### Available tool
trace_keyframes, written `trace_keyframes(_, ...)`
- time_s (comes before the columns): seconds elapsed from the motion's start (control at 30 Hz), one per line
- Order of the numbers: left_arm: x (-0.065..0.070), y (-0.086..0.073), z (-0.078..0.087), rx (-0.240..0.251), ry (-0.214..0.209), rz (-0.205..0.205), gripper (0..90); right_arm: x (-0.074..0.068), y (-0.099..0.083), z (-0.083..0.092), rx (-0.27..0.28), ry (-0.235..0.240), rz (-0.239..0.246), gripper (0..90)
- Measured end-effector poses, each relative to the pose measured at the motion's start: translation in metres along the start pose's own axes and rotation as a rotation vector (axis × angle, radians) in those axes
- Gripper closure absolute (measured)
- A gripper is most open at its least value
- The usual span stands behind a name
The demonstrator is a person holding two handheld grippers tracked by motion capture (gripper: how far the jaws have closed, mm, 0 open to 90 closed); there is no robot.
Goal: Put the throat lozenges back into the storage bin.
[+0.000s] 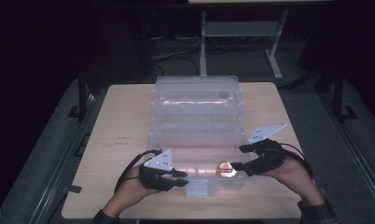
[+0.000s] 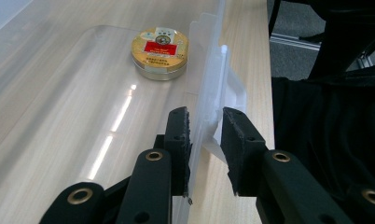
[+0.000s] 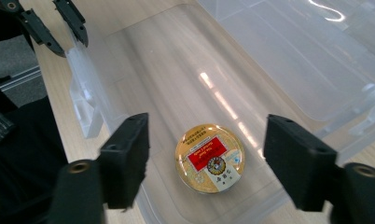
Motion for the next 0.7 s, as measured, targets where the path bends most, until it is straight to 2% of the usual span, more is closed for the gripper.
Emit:
trace_keyframes(0.2, 0.0, 0.0, 0.0, 0.002, -0.001, 0.005, 71.7, 0.006, 0.004, 0.006, 0.005, -0.003, -0.007, 38.1)
trace_keyframes(0.43, 0.0, 0.0, 0.0, 0.004, -0.003, 0.01, 71.8, 0.013, 0.015, 0.016, 0.027, -0.014, 0.01, 43.1)
trace_keyframes(0.7, 0.0, 0.0, 0.0, 0.004, -0.004, 0.01, 71.8, 0.023, 0.022, 0.023, 0.049, -0.019, 0.014, 44.2)
Point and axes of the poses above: each handheld gripper's, and its own axes: z roughly backward along the jaws, y roughly out of its top, x roughly to its right, the point moved 9 cm from there along -z, roughly forward along the jaws, and after that the axes turned 8 degrees about z, right-handed, at the moved point
